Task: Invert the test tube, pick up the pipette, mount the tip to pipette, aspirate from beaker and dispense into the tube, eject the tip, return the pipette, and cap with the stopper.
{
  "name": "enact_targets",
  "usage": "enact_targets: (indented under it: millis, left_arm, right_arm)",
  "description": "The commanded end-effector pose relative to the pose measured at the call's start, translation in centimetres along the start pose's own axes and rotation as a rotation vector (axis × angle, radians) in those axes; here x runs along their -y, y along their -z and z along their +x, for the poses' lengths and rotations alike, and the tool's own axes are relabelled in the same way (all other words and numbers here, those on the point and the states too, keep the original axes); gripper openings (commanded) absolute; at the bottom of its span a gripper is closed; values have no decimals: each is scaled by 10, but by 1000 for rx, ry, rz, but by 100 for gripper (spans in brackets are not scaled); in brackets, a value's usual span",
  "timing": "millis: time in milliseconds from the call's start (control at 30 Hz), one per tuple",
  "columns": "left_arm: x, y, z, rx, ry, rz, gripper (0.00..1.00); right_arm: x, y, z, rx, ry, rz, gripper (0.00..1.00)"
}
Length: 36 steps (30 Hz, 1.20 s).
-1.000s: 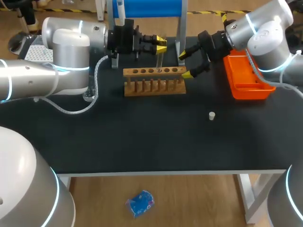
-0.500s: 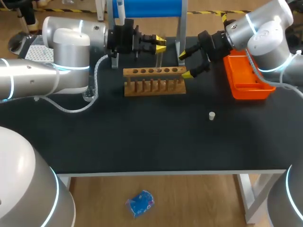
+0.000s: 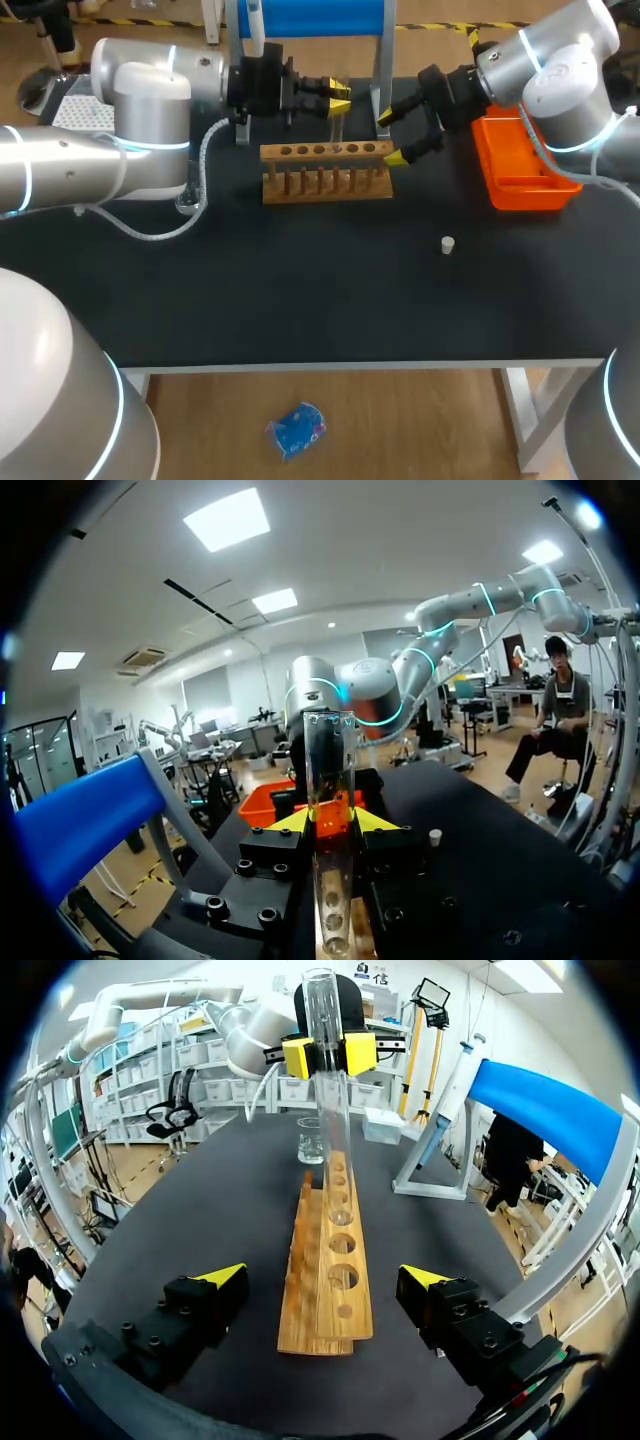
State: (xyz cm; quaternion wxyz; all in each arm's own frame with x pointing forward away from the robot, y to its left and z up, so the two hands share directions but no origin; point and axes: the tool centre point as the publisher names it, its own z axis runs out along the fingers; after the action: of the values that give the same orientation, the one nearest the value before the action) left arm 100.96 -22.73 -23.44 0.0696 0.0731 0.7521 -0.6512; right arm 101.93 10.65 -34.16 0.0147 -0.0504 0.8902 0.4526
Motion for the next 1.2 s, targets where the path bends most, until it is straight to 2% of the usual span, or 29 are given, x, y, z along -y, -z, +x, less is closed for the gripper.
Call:
enact_targets:
  millis: [33, 1200]
  left_arm:
    - [-4, -2, -4, -9, 4, 5, 0]
    - [-33, -6, -6, -7, 86, 8, 0]
  right_arm:
    - [0, 1, 0, -1, 0, 1, 100]
    - [0, 1, 0, -1, 0, 1, 100]
